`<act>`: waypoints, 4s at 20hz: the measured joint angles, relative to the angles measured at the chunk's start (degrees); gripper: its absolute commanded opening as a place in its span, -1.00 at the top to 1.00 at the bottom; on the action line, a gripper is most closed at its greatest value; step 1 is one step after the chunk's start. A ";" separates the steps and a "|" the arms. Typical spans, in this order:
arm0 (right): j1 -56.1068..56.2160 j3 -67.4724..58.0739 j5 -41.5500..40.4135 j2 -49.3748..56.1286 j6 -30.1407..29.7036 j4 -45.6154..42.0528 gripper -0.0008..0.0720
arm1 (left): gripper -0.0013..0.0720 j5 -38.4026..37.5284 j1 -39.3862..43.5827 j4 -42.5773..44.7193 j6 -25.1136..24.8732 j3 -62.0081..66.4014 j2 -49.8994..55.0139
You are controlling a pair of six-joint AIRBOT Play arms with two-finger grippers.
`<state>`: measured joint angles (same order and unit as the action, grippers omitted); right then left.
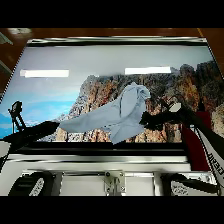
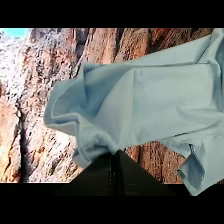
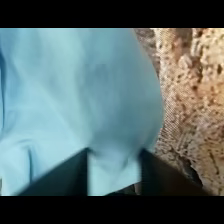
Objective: Fold the shirts.
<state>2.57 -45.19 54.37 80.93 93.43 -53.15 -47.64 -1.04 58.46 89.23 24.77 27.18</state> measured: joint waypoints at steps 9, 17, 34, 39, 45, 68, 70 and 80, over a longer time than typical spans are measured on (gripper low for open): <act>0.72 -2.45 -1.53 -3.39 -7.72 6.73 0.82 | 0.87 5.14 -0.07 0.00 0.02 0.85 0.02; -3.69 -33.99 -6.51 -26.73 -24.39 6.69 0.82 | 0.87 8.48 -5.84 2.99 -0.22 32.81 -0.07; -5.09 -54.14 29.44 -42.05 -4.90 -23.54 0.82 | 0.87 -29.55 -7.87 15.74 4.24 63.04 1.42; -5.09 -40.87 30.88 -33.59 -4.22 -24.11 0.82 | 0.87 -28.09 -7.87 16.61 0.20 49.13 10.45; -5.09 -29.53 2.56 -15.28 -4.24 -17.53 0.82 | 0.87 -14.29 -7.87 9.03 -4.87 44.96 31.95; -12.79 -27.56 2.01 0.85 -11.41 -23.87 -0.54 | -0.99 -24.35 -10.49 6.36 -7.19 49.62 62.51; -17.64 -26.03 13.03 -1.36 -13.22 -28.81 -0.55 | -0.99 -31.71 -14.86 8.48 -6.67 44.09 58.27; -33.94 -11.45 25.22 -3.76 -16.59 -12.37 -0.65 | -1.00 -26.05 -21.97 1.31 -13.57 13.55 49.29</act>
<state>-31.38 -56.64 79.59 77.17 76.84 -65.52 -73.69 -23.00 59.77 75.66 38.33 76.47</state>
